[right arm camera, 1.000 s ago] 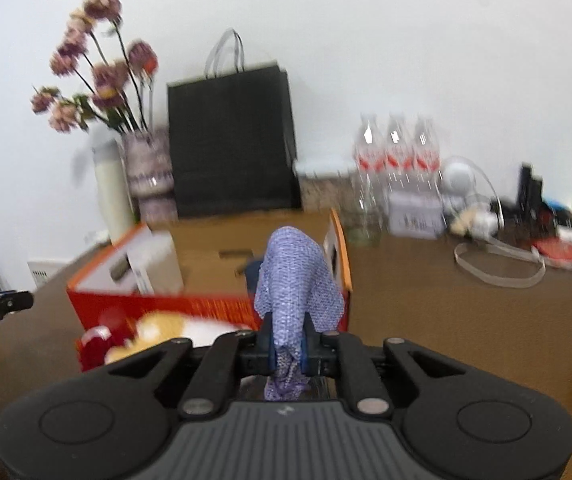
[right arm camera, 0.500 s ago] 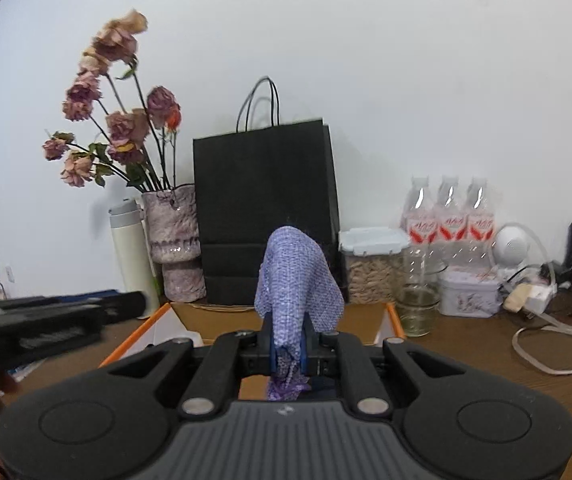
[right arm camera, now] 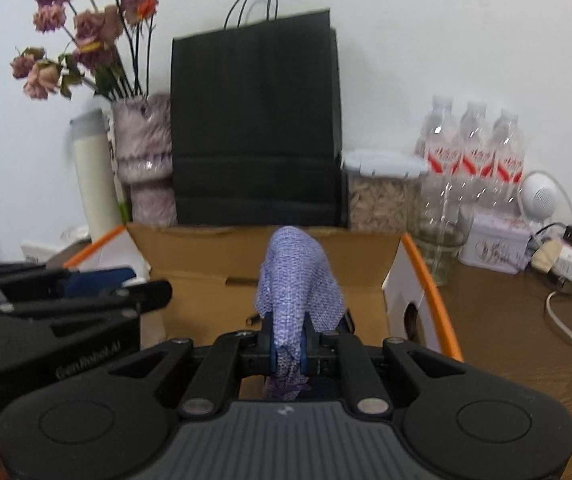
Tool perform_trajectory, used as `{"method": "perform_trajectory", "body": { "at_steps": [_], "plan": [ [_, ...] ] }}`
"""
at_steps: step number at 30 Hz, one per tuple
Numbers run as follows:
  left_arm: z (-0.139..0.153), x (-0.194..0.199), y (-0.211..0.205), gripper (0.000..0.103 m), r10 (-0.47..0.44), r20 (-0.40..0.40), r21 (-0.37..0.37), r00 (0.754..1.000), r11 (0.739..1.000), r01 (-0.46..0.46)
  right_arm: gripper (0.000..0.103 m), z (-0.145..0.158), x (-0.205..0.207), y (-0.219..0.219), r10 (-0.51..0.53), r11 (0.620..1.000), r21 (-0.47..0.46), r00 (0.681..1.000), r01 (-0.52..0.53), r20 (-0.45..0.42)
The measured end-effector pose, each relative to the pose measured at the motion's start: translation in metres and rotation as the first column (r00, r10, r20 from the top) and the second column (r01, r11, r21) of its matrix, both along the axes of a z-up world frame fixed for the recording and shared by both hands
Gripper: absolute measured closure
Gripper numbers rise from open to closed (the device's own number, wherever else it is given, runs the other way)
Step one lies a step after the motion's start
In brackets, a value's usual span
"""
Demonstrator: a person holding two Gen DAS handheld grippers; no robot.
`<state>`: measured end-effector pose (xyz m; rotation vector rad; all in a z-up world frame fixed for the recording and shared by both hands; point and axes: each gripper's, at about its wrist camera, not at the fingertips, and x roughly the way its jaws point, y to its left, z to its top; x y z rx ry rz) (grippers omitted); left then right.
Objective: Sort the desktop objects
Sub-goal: 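Lift both held items over the cardboard box and release them inside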
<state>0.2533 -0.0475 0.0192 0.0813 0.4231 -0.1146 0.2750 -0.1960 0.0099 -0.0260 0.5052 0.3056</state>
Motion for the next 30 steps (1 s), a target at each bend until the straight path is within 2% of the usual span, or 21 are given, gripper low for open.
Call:
{"method": "perform_trajectory", "body": {
  "at_steps": [3,4,5,6,7,8,9,11,14,21,30],
  "plan": [
    [0.000,-0.003,0.002,0.074,-0.006,0.010,-0.001,1.000,1.000,0.006,0.087,-0.002,-0.001,0.002,0.011,1.000,-0.009,1.000,-0.011,-0.013],
    [0.001,-0.004,0.003,0.069,-0.002,0.017,-0.001,1.000,1.000,0.002,0.084,-0.003,-0.002,0.002,0.010,1.000,-0.013,1.000,-0.010,-0.013],
    [0.002,-0.005,0.004,0.054,0.001,0.022,-0.001,1.000,1.000,-0.001,0.072,-0.003,-0.003,0.002,0.010,1.000,-0.016,1.000,-0.010,-0.014],
    [0.003,-0.006,0.004,0.051,0.002,0.027,-0.002,1.000,1.000,-0.002,0.066,-0.003,-0.004,0.001,0.006,1.000,-0.019,1.000,-0.007,-0.017],
    [0.004,-0.007,0.004,0.039,0.016,0.038,0.008,0.999,1.000,-0.017,0.058,-0.003,-0.004,0.001,-0.012,1.000,-0.025,1.000,0.011,-0.019],
    [0.005,-0.008,0.005,0.015,0.027,0.048,0.015,0.999,1.000,-0.027,0.044,-0.004,-0.004,0.000,-0.023,0.999,-0.036,0.999,0.022,-0.024],
    [0.006,-0.009,0.006,0.002,0.041,0.054,0.014,0.998,0.999,-0.042,0.038,-0.003,-0.004,0.000,-0.024,0.999,-0.042,0.999,0.023,-0.031],
    [0.008,-0.011,0.010,0.000,0.061,0.070,0.007,0.996,0.998,-0.062,0.014,-0.003,-0.004,-0.002,-0.023,0.999,-0.031,0.999,0.022,-0.028],
    [0.010,-0.012,0.010,0.000,0.065,0.063,0.015,0.996,0.998,-0.066,0.003,0.000,-0.008,0.002,-0.016,0.999,-0.040,1.000,0.015,-0.012],
    [0.010,-0.012,0.011,0.000,0.084,0.047,0.015,0.995,0.996,-0.085,0.002,0.003,-0.010,0.003,-0.025,0.998,-0.050,0.999,0.024,-0.020],
    [0.019,-0.032,0.024,0.000,0.098,0.072,-0.032,0.993,0.995,-0.096,0.001,0.012,-0.021,-0.003,-0.038,0.999,-0.026,0.999,0.038,0.000]
  ]
}}
